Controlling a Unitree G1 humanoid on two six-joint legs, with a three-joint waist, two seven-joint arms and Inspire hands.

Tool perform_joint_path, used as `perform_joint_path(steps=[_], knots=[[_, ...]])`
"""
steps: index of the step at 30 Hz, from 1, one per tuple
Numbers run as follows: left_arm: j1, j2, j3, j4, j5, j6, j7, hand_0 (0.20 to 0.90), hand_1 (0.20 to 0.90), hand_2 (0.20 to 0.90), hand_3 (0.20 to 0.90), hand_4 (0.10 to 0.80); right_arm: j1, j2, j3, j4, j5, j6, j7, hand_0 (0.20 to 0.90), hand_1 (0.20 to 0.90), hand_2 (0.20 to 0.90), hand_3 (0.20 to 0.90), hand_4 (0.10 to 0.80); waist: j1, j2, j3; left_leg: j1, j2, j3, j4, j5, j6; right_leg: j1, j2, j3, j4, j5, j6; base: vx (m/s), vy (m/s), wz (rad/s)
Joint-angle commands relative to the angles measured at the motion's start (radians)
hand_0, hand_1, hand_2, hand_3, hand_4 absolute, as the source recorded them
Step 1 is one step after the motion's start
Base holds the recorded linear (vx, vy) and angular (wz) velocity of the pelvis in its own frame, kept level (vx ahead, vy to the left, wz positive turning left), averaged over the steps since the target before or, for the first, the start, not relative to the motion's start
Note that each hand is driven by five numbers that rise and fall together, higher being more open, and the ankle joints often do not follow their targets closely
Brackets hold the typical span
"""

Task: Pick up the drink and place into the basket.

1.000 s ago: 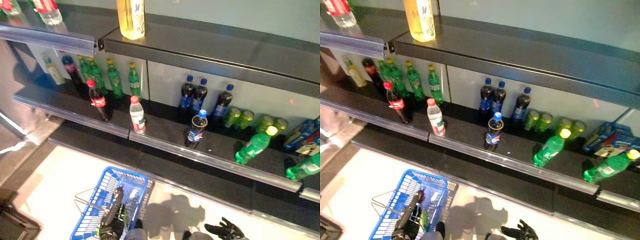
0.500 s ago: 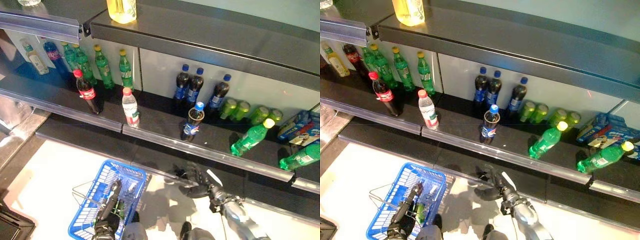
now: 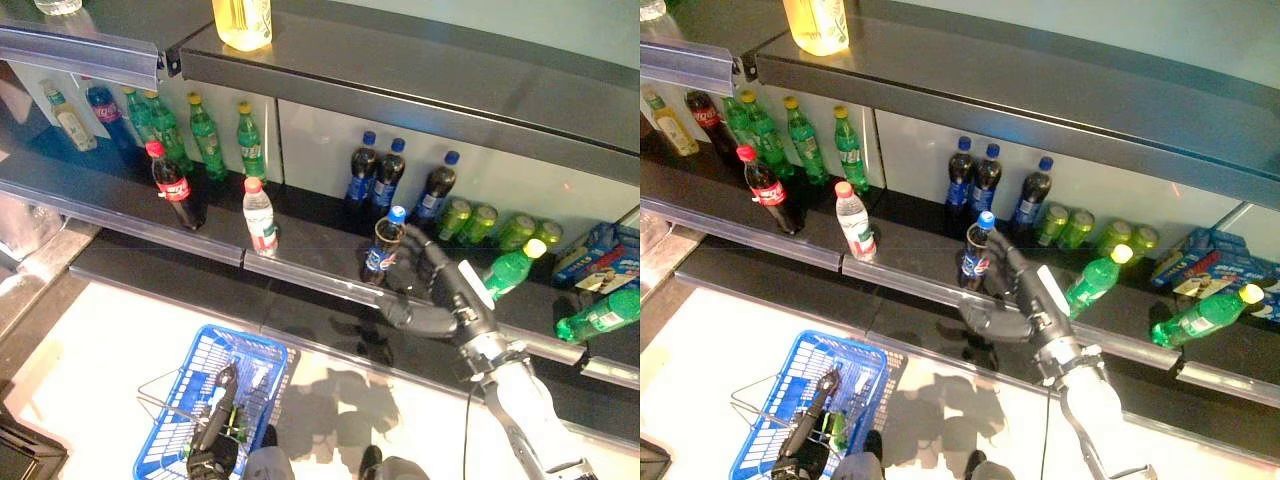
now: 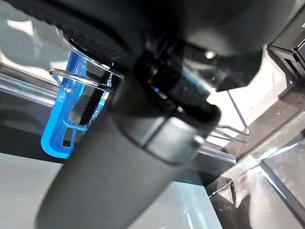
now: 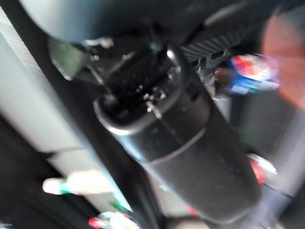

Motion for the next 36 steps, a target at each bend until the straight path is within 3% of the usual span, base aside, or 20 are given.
perform_joint_path(steps=[1,13,26,30,36], knots=[[-0.006,0.024,0.007,-0.150,0.079,-0.083,-0.136,0.300,0.300,0.300,0.200,0.100,-0.041,-0.025,-0.085,-0.131,-0.004,-0.139,-0.095,0.900,0.900,0.900,0.900,0.800,-0.011,0.030,-0.086,-0.058,0.044,-0.011,0.051,0.023,-0.024,0.059,-0.008,0.046,-0.007,-0.001,0.000,0.037,0.028,-0.02],[0.011,0.007,-0.049,-0.134,0.086,-0.074,-0.141,0.300,0.300,0.300,0.200,0.100,-0.071,-0.014,-0.025,-0.108,-0.086,-0.127,-0.308,0.900,0.900,0.900,0.900,0.800,-0.001,0.064,-0.036,-0.103,0.047,-0.025,0.173,0.057,-0.036,0.048,-0.001,0.031,0.084,-0.045,-0.036,0.058,0.035,-0.01],[0.050,0.020,-0.085,-0.145,0.092,-0.059,-0.168,0.300,0.300,0.300,0.200,0.100,-0.078,-0.026,0.035,-0.044,-0.119,-0.069,-0.419,0.900,0.900,0.900,0.900,0.800,0.015,0.104,0.058,-0.201,0.039,-0.057,0.324,0.125,-0.049,-0.009,-0.009,0.011,0.248,-0.097,-0.072,0.107,0.065,0.10],[0.054,0.030,-0.116,-0.160,0.089,-0.063,-0.178,0.300,0.300,0.300,0.200,0.100,-0.118,-0.007,0.048,-0.032,-0.154,-0.079,-0.560,0.900,0.900,0.900,0.900,0.800,0.028,0.115,0.097,-0.248,0.031,-0.079,0.374,0.135,-0.046,-0.047,-0.017,0.010,0.315,-0.108,-0.081,0.085,0.060,0.16],[0.065,0.041,-0.148,-0.176,0.073,-0.068,-0.197,0.300,0.300,0.300,0.200,0.100,-0.160,0.025,0.043,-0.033,-0.190,-0.062,-0.658,0.900,0.900,0.900,0.900,0.800,0.035,0.131,0.143,-0.281,0.017,-0.096,0.406,0.144,-0.044,-0.081,-0.027,0.014,0.366,-0.111,-0.084,0.038,0.049,0.04]])
